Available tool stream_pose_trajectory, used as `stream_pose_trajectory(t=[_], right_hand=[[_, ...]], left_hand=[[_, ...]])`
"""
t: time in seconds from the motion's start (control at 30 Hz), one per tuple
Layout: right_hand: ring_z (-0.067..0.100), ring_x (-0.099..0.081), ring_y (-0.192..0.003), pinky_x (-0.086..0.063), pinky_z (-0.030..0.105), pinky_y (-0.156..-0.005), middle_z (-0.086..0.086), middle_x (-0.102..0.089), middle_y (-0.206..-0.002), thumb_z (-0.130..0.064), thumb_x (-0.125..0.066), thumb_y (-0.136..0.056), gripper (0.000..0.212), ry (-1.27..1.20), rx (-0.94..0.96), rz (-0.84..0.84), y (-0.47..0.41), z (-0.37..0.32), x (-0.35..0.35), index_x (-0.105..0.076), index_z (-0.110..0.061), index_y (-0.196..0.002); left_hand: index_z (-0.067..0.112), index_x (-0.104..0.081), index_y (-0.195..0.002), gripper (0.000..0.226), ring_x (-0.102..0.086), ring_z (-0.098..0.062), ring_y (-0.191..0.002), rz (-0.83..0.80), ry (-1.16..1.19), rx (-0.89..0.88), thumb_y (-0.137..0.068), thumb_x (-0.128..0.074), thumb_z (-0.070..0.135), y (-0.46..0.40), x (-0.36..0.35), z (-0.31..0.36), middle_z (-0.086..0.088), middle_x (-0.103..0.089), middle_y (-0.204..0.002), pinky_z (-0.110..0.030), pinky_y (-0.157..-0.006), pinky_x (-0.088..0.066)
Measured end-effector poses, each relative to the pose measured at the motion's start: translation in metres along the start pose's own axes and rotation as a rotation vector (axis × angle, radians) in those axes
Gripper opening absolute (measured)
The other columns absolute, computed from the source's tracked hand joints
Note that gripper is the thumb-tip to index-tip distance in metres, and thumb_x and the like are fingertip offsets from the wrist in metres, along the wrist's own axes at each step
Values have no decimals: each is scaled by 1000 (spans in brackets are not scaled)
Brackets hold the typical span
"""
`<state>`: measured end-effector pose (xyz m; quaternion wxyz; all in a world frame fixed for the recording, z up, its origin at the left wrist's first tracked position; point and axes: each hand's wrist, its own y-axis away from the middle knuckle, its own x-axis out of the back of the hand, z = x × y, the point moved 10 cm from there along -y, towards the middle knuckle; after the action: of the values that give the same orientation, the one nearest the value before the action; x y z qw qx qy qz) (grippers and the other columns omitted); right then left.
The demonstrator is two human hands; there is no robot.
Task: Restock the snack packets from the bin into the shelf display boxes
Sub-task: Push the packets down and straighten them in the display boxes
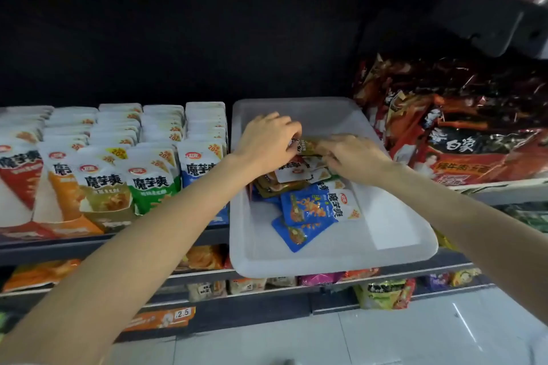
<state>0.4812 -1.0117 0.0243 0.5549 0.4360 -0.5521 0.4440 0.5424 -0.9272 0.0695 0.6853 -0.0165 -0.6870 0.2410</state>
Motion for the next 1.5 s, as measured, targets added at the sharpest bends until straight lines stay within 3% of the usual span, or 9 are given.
stream_pose_trajectory(t=[0.27, 0.37, 0.53, 0.63, 0.8, 1.0, 1.23, 1.37, 1.5], right_hand=[[31, -47, -125, -40, 41, -102, 12, -46, -141, -32, -46, -97, 44, 98, 149, -58, -60, -16, -51, -45, -15, -137], [32, -24, -141, -26, 44, -113, 12, -24, -154, -61, -32, -94, 68, -33, 118, -305, -55, -18, -77, -24, -21, -148], [30, -25, -139, -18, 38, -115, 13, -27, -152, -58, -35, -94, 72, -2, 397, -339, 16, -47, -68, -22, -13, -149], [25, -15, -144, -9, 36, -117, 10, -14, -158, -55, -35, -96, 74, 78, 414, -388, 30, -44, -70, -10, -14, -152], [29, -56, -111, -42, 40, -99, 8, -60, -119, -26, -40, -96, 34, 218, 386, -85, -2, -40, -41, -55, -11, -122], [34, -9, -145, -11, 46, -117, 19, -7, -158, -29, -26, -103, 55, 305, 195, -268, -43, -18, -73, -6, -14, -152], [28, 3, -147, -1, 41, -120, 15, 4, -159, -38, -24, -103, 61, 136, 301, -486, 15, -21, -84, 8, -20, -151], [28, -8, -146, -10, 41, -119, 11, -7, -159, -43, -26, -102, 59, 84, 357, -501, 50, -34, -73, -4, -20, -152], [26, -48, -121, -40, 39, -100, 4, -50, -132, -33, -41, -98, 39, 89, 333, -264, 36, -35, -47, -45, -17, -133]], left_hand=[[19, -59, -123, 43, -56, -24, -112, -213, -247, 160, -88, -57, 43, -13, -49, -19, -4, -62, -122, -35, -92, -41], [18, -50, -132, 65, -52, -24, -116, -322, -307, 127, -84, -54, 62, 2, -62, -19, -4, -59, -127, -36, -97, -37], [17, -28, -146, 102, -38, -23, -130, -457, -239, -8, -70, -51, 80, 32, -75, 2, -3, -41, -145, -39, -104, -32], [18, -30, -145, 91, -39, -21, -131, -512, -216, -43, -76, -50, 74, 38, -81, 7, -1, -40, -145, -39, -108, -28], [18, -42, -139, 68, -43, -26, -127, -638, -254, -91, -88, -43, 64, 42, -95, 15, -6, -47, -140, -43, -111, -25], [15, -40, -139, 60, -46, -27, -124, -520, -442, -181, -94, -38, 54, 47, -87, 22, -8, -50, -137, -40, -109, -25], [19, -54, -127, 55, -53, -21, -116, -444, -368, -146, -93, -35, 59, 44, -77, 22, -1, -60, -124, -35, -99, -34], [17, -52, -122, 68, -57, -18, -111, -227, -256, -1, -87, -34, 72, 27, -44, 13, 0, -62, -119, -32, -94, -41], [17, -44, -136, 91, -46, -21, -124, -329, -288, -168, -77, -23, 83, 29, -67, 28, -2, -53, -135, -38, -106, -30]])
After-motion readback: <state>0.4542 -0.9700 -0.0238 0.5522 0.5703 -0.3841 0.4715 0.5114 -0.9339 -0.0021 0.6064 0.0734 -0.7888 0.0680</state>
